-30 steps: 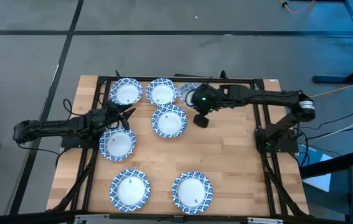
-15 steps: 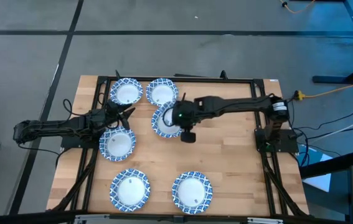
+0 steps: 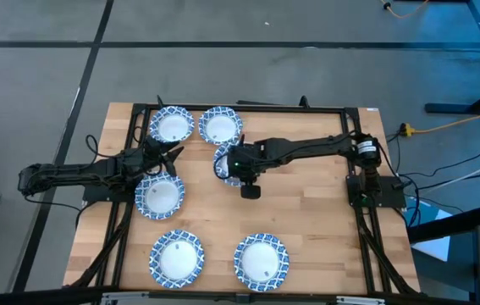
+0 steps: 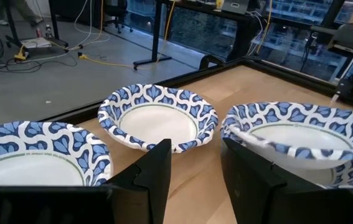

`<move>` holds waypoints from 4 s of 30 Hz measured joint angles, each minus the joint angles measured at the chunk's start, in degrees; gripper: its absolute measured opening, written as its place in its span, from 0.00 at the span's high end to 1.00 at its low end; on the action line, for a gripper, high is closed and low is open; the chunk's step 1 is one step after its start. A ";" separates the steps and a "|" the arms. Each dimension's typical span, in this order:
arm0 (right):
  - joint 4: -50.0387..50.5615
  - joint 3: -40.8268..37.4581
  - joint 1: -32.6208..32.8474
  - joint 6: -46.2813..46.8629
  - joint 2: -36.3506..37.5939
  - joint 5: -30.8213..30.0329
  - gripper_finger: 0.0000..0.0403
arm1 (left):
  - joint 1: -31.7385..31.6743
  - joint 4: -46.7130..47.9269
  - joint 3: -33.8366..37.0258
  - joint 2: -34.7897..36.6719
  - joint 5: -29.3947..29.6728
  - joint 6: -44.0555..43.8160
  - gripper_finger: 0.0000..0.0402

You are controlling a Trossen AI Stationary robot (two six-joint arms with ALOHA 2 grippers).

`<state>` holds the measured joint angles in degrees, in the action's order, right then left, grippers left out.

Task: Nest bowls inside each other
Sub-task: Stack the white bowl on top of the white bowl

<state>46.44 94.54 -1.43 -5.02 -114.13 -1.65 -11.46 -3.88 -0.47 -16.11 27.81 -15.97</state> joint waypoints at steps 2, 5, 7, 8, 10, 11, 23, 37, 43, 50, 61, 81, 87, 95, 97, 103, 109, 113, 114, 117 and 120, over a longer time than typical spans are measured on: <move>0.01 0.00 0.00 -0.06 0.01 0.20 0.85 | -0.02 0.00 0.00 0.01 0.00 0.02 0.67; 0.01 0.00 0.00 -0.15 0.25 0.26 0.76 | -0.01 0.00 0.01 0.00 0.00 0.02 0.67; 0.05 -0.02 -0.12 -0.08 0.26 0.24 0.70 | 0.00 0.00 0.00 0.01 0.00 0.02 0.67; 0.02 0.00 -0.20 -0.11 0.26 0.23 0.67 | 0.00 0.00 0.02 -0.01 0.00 0.02 0.67; -0.19 0.00 -0.51 -1.14 0.50 -0.23 0.63 | -0.02 0.00 0.01 -0.01 0.00 0.02 0.67; -0.67 0.00 -0.75 -2.12 0.58 -0.53 0.61 | 0.00 0.00 0.02 0.01 0.00 0.02 0.67; -4.70 0.00 -11.90 -2.96 1.42 6.80 0.57 | -0.02 0.00 0.02 -0.01 0.00 0.02 0.67; -16.18 0.00 -28.32 11.54 1.46 19.92 0.65 | -0.02 0.00 0.00 -0.01 0.00 0.00 0.67; -17.35 -0.02 -32.67 16.99 1.46 23.00 0.66 | -0.02 0.00 0.00 -0.01 0.00 0.02 0.67; -19.30 -0.02 -35.26 21.07 0.15 29.14 0.66 | -0.02 0.00 0.00 -0.01 0.02 0.00 0.67; -23.49 -0.07 -35.53 18.21 -0.60 25.49 0.66 | -0.02 0.00 0.00 -0.01 0.02 -0.26 0.67; -23.92 -0.07 -35.07 15.49 -0.59 22.29 0.60 | 0.00 0.00 0.00 -0.01 0.02 -0.41 0.67; -23.92 -0.07 -34.91 15.20 -0.59 22.55 0.43 | -0.02 0.00 0.00 0.01 0.02 -0.39 0.67; -23.98 -0.07 -34.91 15.42 -0.57 21.71 0.14 | -0.02 0.00 0.01 0.01 0.02 -0.42 0.67; -23.98 -0.07 -34.89 15.24 -0.57 21.54 0.12 | -0.02 0.00 0.00 -0.01 0.02 -0.42 0.67; -24.42 -0.04 -34.62 19.75 -0.55 19.33 0.11 | -0.02 0.00 0.00 0.00 0.02 -0.40 0.67; -24.42 -0.04 -34.60 21.26 -0.55 19.55 0.11 | -0.02 0.00 0.00 0.01 0.02 -0.39 0.67; -24.42 -0.04 -34.60 21.06 -0.55 19.58 0.11 | -0.01 0.00 0.01 0.01 0.02 -0.39 0.67; -24.42 -0.04 -34.60 21.08 -0.55 19.61 0.11 | -0.01 0.00 0.02 0.01 0.02 -0.40 0.67; -24.42 -0.04 -34.60 21.27 -0.55 19.63 0.11 | -0.02 0.00 0.00 0.00 0.02 -0.39 0.67; -24.40 -0.04 -34.60 21.10 -0.55 19.65 0.11 | -0.02 0.00 0.00 0.01 0.21 -0.39 0.67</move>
<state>22.04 94.50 -36.03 16.08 -114.67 18.00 -11.49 -3.88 -0.47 -16.11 28.02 -16.36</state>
